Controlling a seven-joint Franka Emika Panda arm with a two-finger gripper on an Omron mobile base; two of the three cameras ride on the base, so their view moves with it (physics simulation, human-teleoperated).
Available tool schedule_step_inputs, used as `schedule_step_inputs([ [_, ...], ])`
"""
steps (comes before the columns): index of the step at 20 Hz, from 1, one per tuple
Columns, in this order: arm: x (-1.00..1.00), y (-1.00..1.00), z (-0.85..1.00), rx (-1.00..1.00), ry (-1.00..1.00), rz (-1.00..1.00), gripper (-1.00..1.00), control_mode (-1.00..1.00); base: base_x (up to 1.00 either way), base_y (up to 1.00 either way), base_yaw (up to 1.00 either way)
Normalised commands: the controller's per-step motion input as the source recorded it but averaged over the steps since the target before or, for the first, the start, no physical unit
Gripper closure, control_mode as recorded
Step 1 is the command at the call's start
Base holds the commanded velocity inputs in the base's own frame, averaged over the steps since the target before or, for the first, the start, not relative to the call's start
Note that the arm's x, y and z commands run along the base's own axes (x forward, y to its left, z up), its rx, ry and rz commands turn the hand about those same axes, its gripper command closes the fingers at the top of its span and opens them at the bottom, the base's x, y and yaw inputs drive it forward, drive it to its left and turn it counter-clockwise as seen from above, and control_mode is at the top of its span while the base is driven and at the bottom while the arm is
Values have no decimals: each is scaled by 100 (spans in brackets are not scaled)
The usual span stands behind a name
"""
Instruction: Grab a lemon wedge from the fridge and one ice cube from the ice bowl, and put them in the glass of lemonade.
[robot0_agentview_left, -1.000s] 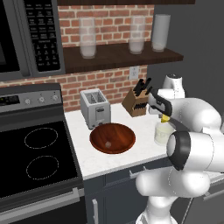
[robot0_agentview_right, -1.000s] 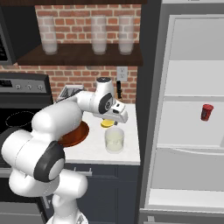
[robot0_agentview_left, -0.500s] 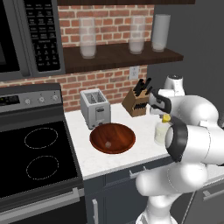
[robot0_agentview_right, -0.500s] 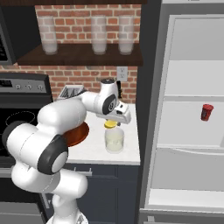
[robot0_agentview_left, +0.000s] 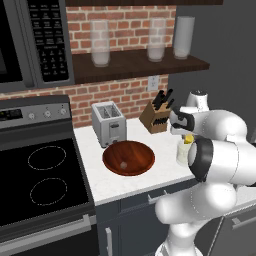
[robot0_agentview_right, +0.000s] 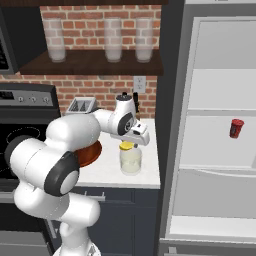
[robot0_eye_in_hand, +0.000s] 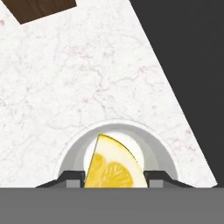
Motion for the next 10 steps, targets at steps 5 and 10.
schedule_step_inputs([
  [5, 0, 0, 0, 0, 0, 0, -100, -100, 0, 0, 0],
  [10, 0, 0, 0, 0, 0, 0, -100, -100, 0, 0, 0],
])
